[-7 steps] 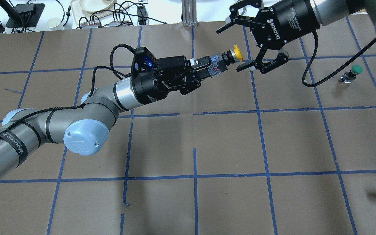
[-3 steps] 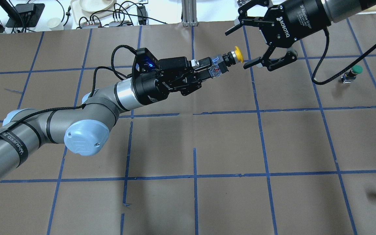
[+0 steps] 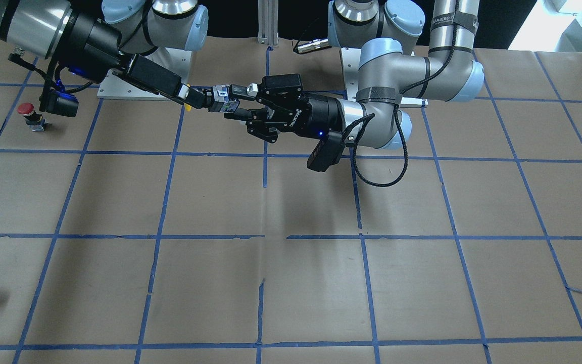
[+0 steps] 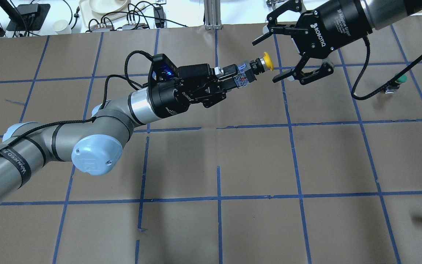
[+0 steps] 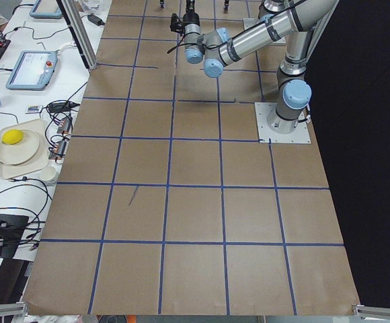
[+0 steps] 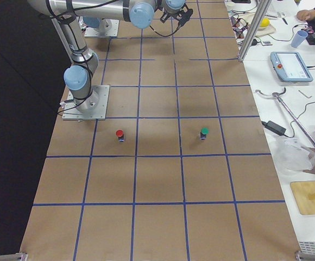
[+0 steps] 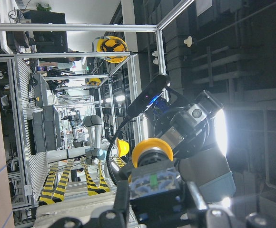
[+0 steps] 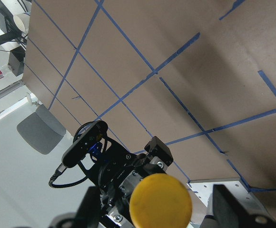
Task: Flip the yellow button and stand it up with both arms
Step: 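Hold the button out with the left gripper while the right gripper approaches its yellow cap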
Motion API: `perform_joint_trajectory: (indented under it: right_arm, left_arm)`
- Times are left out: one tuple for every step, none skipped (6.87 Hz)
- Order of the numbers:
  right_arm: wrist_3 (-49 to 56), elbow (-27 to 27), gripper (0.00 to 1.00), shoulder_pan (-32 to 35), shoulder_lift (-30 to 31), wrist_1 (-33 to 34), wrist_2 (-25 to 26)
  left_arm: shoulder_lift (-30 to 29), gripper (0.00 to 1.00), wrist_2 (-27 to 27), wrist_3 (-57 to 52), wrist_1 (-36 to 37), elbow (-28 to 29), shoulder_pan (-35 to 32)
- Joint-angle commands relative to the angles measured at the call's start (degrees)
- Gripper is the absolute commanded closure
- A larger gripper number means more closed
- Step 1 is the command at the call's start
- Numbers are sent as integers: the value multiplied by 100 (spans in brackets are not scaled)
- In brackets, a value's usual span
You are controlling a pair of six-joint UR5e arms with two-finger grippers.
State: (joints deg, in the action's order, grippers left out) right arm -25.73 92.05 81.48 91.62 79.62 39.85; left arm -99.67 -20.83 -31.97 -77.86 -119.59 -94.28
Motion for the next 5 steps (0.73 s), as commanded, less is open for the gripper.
perform_joint_trajectory:
  right_arm:
    - [-3, -3, 20, 0, 5, -139, 6]
    - [-3, -12, 31, 0, 5, -148, 6]
    - [-3, -20, 45, 0, 5, -165, -3]
    - [-3, -29, 57, 0, 5, -174, -3]
    - [-3, -38, 65, 0, 5, -174, -3]
  left_arm:
    - [27, 84, 0, 6, -1, -11, -3]
    - [79, 84, 0, 6, -1, -38, -3]
    - [62, 84, 9, 6, -1, -47, -3]
    - [53, 82, 26, 6, -1, -47, -3]
    - [44, 66, 53, 6, -1, -47, -3]
